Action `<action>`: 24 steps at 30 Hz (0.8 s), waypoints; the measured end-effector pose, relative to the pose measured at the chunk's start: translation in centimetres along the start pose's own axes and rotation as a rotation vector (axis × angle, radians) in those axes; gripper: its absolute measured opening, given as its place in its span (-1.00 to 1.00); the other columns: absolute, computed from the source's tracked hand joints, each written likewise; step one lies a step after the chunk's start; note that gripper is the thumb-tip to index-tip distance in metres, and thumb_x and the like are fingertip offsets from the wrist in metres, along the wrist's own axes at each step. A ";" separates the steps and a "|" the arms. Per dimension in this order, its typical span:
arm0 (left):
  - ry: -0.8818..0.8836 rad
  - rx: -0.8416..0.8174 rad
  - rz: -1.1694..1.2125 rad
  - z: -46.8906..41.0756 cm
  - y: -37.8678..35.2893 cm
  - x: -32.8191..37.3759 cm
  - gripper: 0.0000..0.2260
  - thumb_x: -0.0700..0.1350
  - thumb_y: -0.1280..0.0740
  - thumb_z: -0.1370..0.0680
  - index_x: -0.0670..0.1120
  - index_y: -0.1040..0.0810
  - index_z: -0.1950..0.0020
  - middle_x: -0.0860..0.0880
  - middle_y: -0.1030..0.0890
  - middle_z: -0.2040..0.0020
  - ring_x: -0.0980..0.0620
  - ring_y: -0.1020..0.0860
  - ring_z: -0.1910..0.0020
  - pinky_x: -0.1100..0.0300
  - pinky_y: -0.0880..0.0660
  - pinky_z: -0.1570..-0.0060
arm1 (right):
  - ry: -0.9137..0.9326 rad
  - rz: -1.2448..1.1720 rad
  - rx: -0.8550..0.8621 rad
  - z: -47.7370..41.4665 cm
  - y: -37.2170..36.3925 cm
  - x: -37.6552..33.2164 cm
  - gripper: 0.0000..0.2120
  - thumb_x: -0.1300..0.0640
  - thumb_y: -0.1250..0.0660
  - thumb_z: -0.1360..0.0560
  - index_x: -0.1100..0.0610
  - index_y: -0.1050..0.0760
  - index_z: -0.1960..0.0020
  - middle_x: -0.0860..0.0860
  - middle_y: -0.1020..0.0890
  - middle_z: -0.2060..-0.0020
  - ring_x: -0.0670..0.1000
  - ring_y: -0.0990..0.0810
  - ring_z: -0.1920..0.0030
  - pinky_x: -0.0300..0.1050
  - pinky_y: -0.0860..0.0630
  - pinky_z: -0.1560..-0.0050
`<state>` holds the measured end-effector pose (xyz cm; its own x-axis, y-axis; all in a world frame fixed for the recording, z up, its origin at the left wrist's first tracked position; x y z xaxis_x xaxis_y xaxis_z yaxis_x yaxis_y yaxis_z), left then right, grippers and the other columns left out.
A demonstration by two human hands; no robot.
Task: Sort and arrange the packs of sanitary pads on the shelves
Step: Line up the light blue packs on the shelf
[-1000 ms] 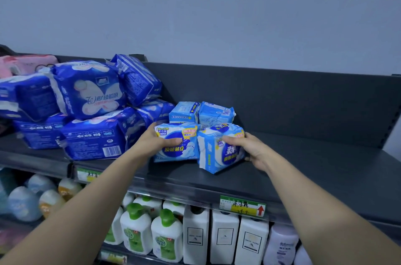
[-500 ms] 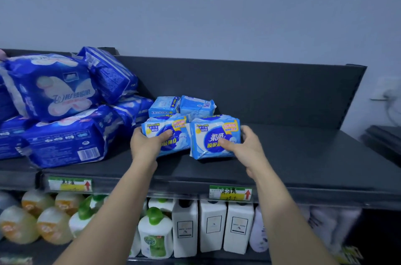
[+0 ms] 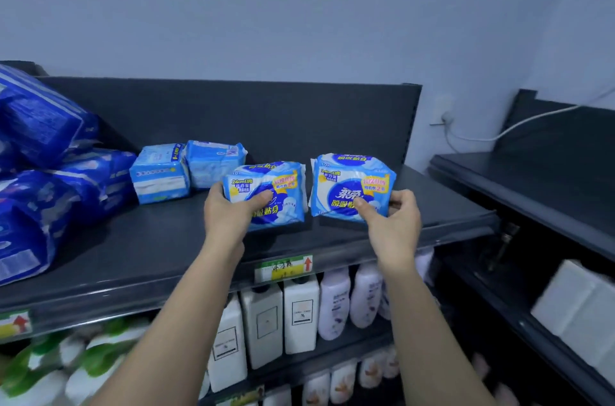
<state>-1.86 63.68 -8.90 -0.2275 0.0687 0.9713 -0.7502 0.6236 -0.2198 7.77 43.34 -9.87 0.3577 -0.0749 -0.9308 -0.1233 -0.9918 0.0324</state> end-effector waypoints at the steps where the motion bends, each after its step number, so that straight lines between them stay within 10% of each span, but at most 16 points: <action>1: 0.010 -0.039 0.010 0.5 -1.0 -0.2 -0.63 -0.27 -0.58 -0.31 -0.09 -0.50 0.00 -0.11 -0.67 -0.01 -0.05 -0.66 0.06 0.02 -0.61 0.02 | 0.000 0.016 0.024 -0.1 1.3 -0.1 -0.64 0.12 -0.58 -0.33 0.00 -0.38 0.16 0.00 -0.65 0.12 -0.01 -0.64 0.11 0.05 -0.58 0.01; 24: 0.206 -0.715 0.138 31.5 -29.8 -1.6 -0.50 -0.33 -0.54 -0.33 -0.24 -0.47 -0.22 -0.18 -0.66 -0.04 -0.07 -0.66 0.15 0.06 -0.63 0.15 | -0.002 0.371 0.549 4.2 47.7 -4.2 -0.65 0.06 -0.57 -0.34 0.13 -0.43 0.06 -0.07 -0.61 0.14 -0.11 -0.57 0.19 -0.12 -0.49 0.18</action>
<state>1.30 20.47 -6.74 -0.1163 0.2831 0.9520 -0.1218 0.9472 -0.2966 -3.53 -3.22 -5.99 0.1990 -0.4006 -0.8944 -0.6918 -0.7038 0.1613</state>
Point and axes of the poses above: each hand's wrist, its own z-axis away from the middle knuckle, its own y-axis out of the back of the hand, x = y × z, the point moved 1 cm from there along -z, towards the middle knuckle
